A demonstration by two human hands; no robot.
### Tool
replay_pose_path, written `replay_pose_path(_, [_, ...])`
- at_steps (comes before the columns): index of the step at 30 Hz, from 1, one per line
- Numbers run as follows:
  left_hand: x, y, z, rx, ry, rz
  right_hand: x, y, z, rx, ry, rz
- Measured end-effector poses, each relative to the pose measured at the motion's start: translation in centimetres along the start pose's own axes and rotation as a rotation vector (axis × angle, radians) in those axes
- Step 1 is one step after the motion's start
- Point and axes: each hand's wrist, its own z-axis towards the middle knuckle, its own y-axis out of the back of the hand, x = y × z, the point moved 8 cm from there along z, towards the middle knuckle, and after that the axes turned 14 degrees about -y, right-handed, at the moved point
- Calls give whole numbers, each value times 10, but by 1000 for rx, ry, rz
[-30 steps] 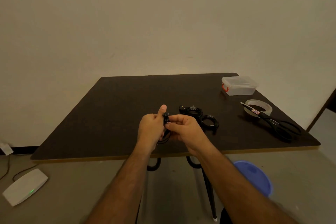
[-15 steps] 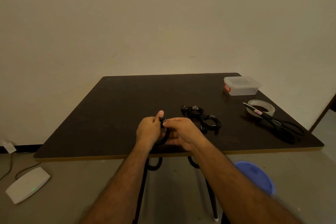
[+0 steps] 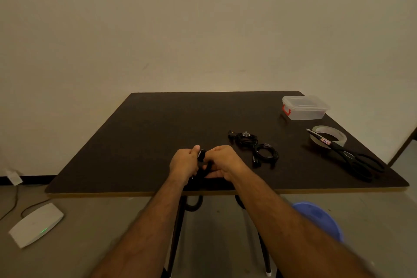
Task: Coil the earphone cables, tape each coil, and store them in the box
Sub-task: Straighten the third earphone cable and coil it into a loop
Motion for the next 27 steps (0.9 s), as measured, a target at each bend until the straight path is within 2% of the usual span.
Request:
replay_pose_path(9, [-6, 5, 5, -49, -42, 272, 6, 2, 6, -5, 64, -40])
replay_pose_path(11, [-6, 2, 6, -46, -41, 241, 6, 2, 9, -33, 65, -41])
replay_pose_path(17, [-3, -3, 6, -49, 3, -74, 9, 3, 16, -65, 47, -6])
replay_pose_path(19, [-5, -4, 4, -4, 40, -157, 10, 3, 18, -62, 41, -3])
replay_pose_path(23, [-8, -9, 3, 134, 24, -174, 11, 5, 22, -52, 31, 26])
replay_pose_path(27, [-13, -6, 5, 155, -65, -107, 7, 5, 26, 8, -19, 94])
